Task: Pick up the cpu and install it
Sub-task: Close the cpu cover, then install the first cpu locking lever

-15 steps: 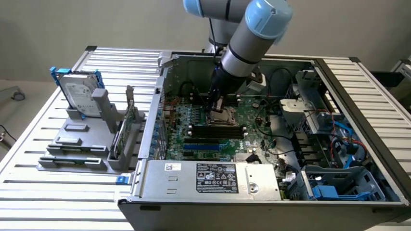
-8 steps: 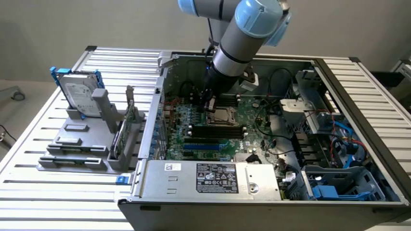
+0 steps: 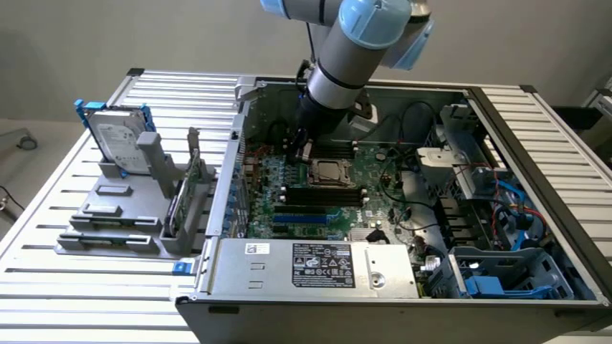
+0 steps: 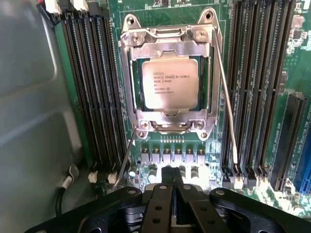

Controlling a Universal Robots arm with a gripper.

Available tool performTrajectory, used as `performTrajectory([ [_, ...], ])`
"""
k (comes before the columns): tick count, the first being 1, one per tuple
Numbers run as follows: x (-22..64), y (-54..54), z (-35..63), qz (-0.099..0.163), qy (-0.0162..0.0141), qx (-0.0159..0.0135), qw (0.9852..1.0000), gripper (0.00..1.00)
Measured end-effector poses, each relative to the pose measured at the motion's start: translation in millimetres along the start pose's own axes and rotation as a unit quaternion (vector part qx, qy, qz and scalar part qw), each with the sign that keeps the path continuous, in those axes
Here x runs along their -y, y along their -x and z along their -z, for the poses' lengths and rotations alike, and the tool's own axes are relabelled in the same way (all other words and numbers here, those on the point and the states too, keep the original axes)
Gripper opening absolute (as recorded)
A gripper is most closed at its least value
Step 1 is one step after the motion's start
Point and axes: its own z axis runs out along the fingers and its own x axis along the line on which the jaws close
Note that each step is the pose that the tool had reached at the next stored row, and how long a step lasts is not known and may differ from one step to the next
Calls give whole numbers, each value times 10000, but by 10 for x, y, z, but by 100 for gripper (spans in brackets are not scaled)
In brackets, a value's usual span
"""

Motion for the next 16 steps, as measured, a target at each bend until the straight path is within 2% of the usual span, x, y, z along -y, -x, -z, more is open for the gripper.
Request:
performTrajectory([
  [14, 0, 0, 0, 0, 0, 0, 10000, 11],
  [16, 24, 2, -6, 0, 1, -3, 10000, 11],
])
